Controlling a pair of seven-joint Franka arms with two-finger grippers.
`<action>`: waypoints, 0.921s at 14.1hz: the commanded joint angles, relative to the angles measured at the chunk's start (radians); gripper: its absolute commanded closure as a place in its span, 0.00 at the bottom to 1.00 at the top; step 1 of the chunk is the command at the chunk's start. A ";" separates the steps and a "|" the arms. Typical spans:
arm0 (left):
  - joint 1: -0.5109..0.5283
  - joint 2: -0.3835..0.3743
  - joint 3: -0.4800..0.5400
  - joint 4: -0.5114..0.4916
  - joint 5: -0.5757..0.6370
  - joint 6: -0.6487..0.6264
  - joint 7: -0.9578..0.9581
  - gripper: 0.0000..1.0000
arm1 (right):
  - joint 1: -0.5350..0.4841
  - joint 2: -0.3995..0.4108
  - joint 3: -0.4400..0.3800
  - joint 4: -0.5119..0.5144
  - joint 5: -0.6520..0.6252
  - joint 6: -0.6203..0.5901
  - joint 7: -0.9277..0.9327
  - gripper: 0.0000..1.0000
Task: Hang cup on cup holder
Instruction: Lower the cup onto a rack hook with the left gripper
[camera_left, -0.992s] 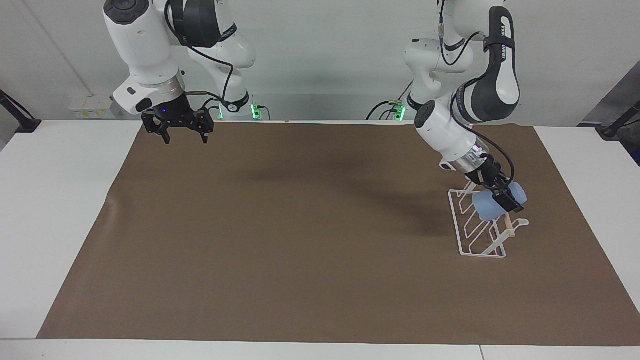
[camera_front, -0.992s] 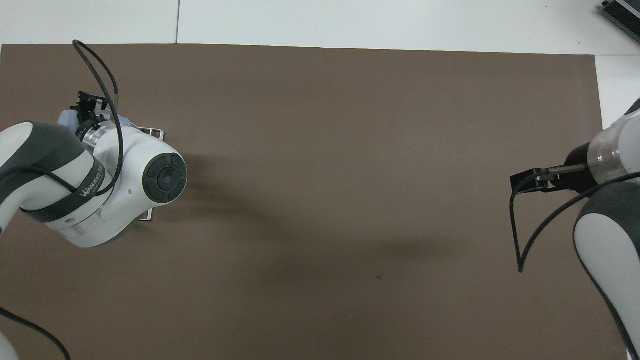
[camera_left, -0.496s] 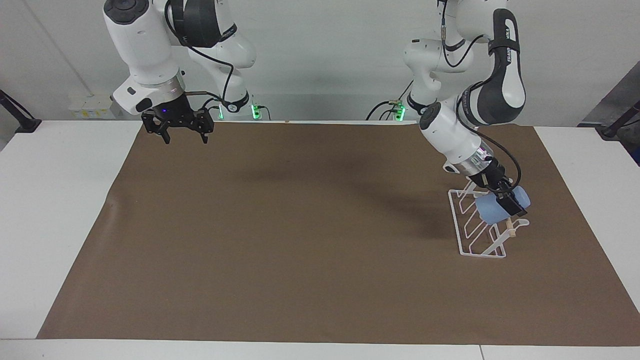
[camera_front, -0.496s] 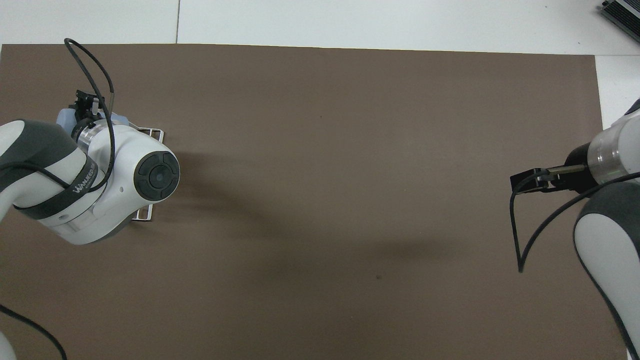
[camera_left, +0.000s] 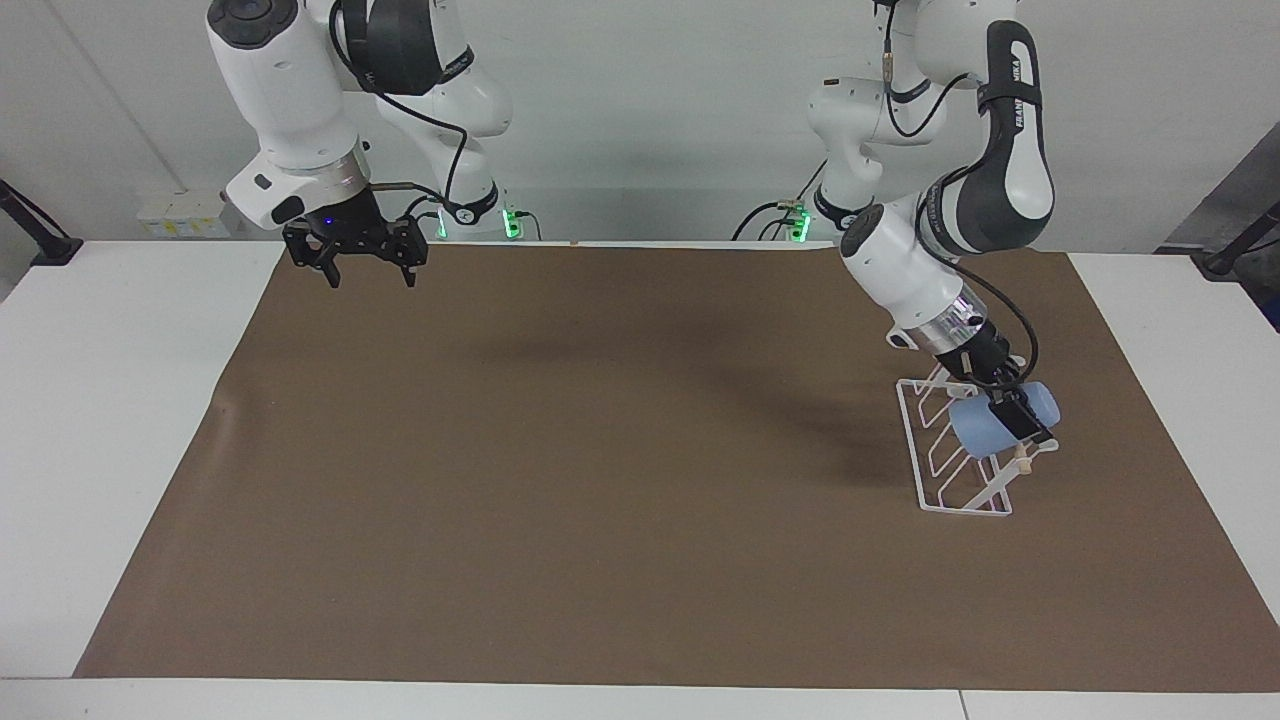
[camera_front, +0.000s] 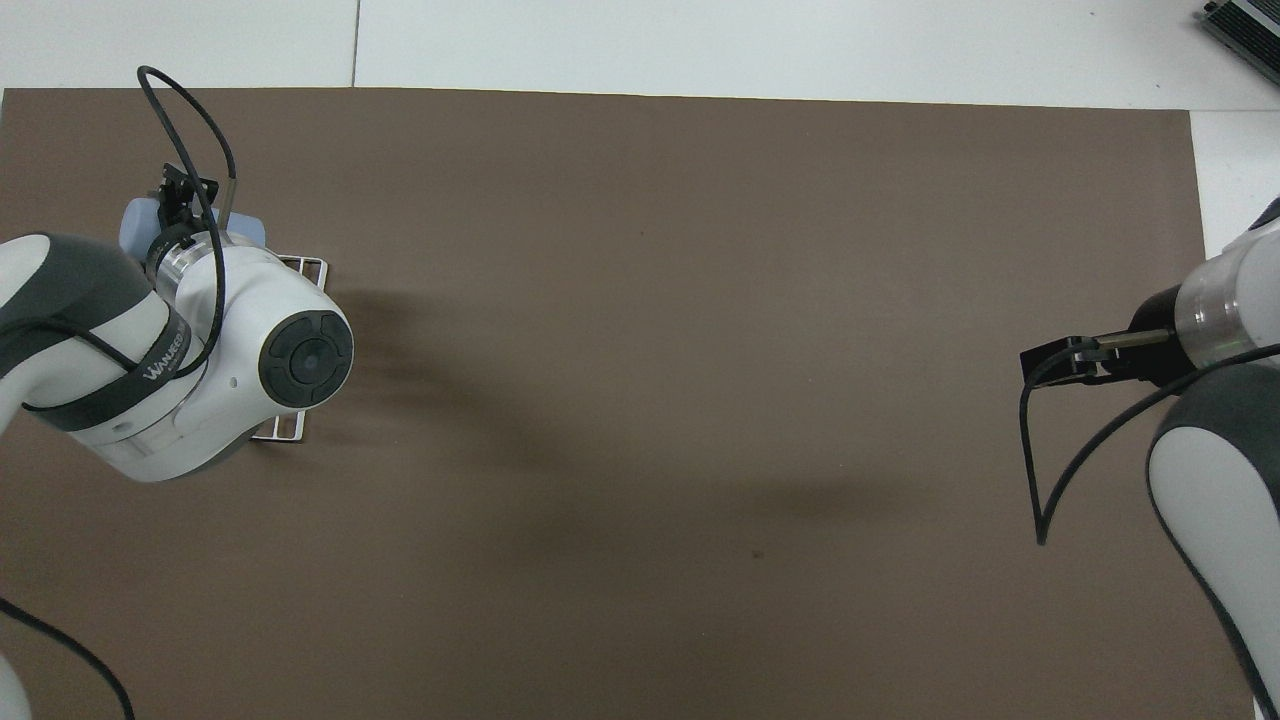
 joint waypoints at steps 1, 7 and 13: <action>0.038 0.012 -0.005 0.003 0.027 0.056 -0.016 1.00 | -0.018 -0.018 0.006 -0.018 0.024 0.007 -0.026 0.00; 0.047 0.010 -0.005 0.003 0.027 0.048 0.001 0.00 | -0.018 -0.018 0.006 -0.018 0.024 0.007 -0.026 0.00; 0.042 0.005 -0.008 0.013 0.025 0.030 0.019 0.00 | -0.018 -0.018 0.006 -0.018 0.024 0.007 -0.026 0.00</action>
